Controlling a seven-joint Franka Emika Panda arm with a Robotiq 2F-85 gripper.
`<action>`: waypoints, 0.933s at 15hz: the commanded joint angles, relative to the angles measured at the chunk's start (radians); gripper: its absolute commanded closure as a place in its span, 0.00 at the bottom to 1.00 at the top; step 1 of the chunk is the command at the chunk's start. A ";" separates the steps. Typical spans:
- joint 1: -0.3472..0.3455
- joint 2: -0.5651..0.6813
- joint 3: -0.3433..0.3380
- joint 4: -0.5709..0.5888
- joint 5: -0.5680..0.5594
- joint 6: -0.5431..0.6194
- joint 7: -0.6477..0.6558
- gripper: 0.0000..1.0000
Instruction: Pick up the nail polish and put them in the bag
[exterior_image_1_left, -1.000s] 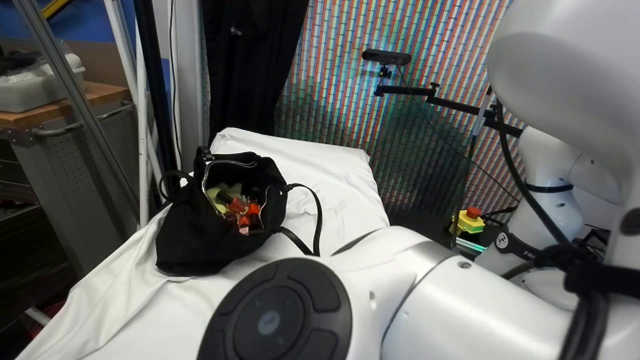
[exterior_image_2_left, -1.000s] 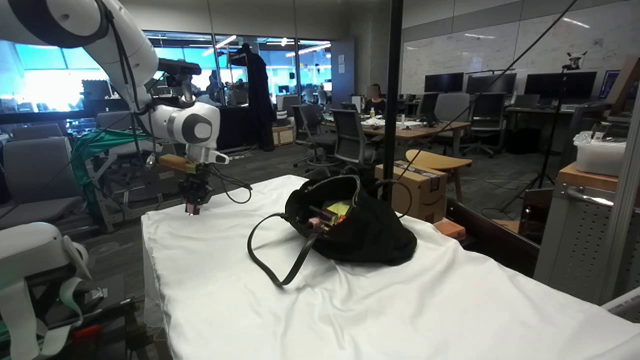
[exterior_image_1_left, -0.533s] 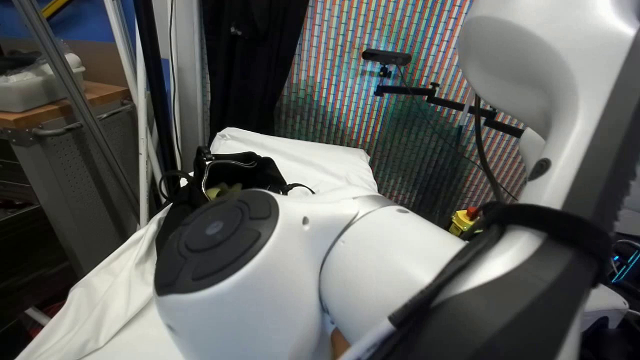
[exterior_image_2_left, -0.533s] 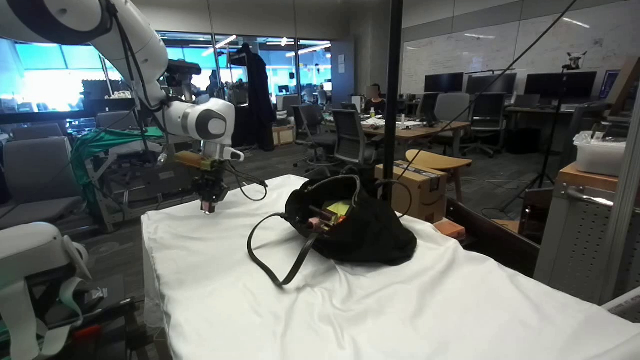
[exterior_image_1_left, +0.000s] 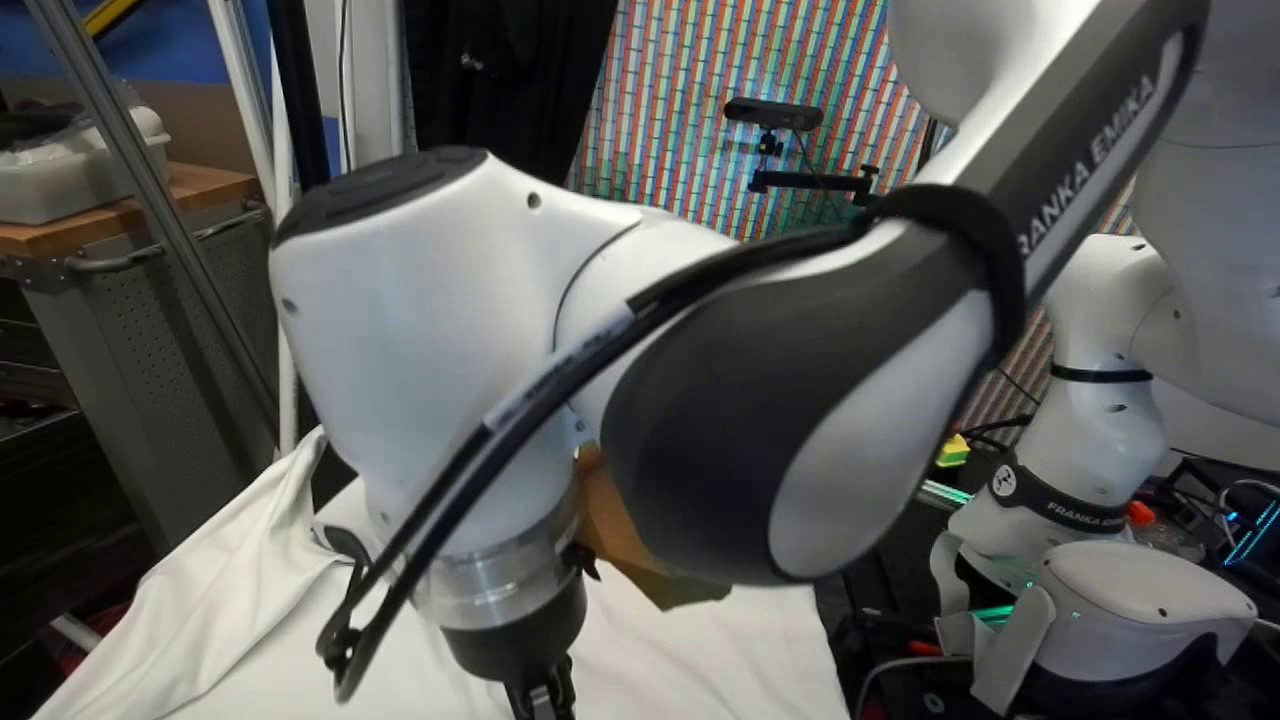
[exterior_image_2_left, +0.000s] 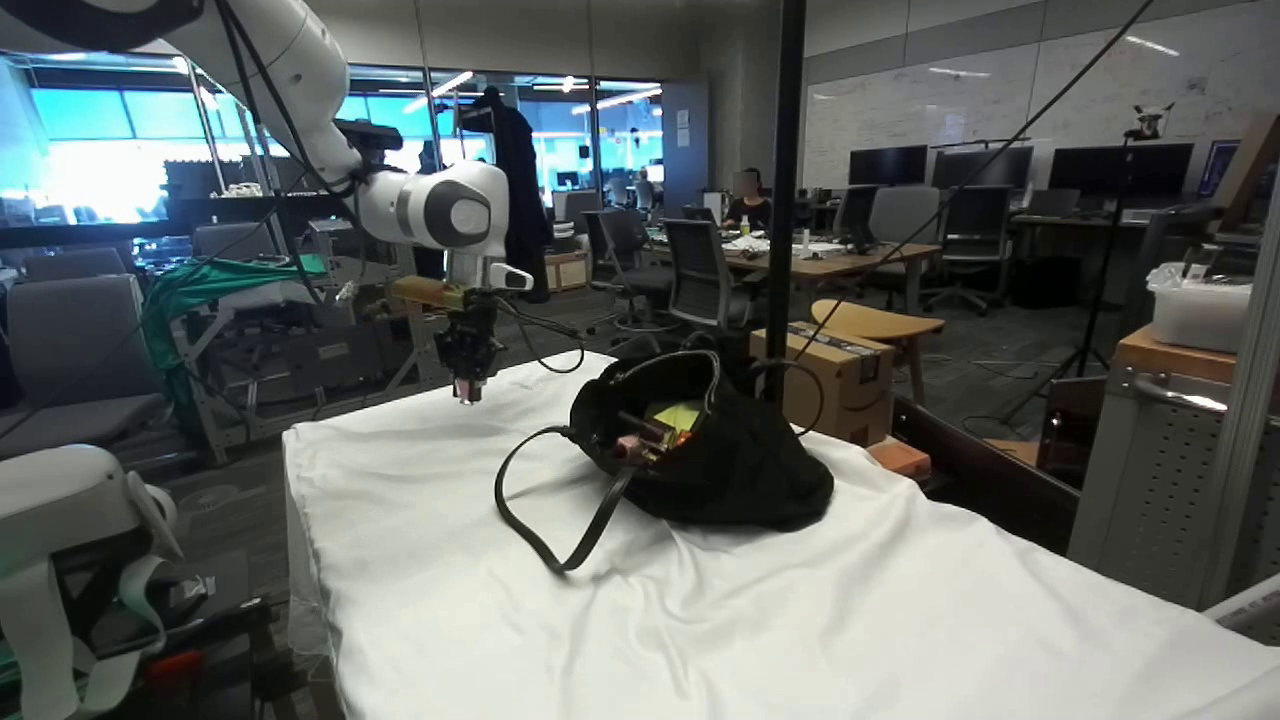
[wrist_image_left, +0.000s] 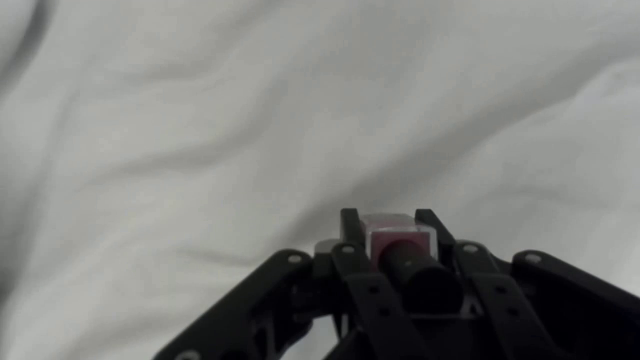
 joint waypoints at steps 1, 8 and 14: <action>-0.034 -0.064 -0.024 0.002 -0.035 -0.039 -0.006 0.80; -0.092 -0.116 -0.100 0.021 -0.134 -0.045 0.029 0.80; -0.141 -0.094 -0.161 0.092 -0.186 -0.045 0.083 0.80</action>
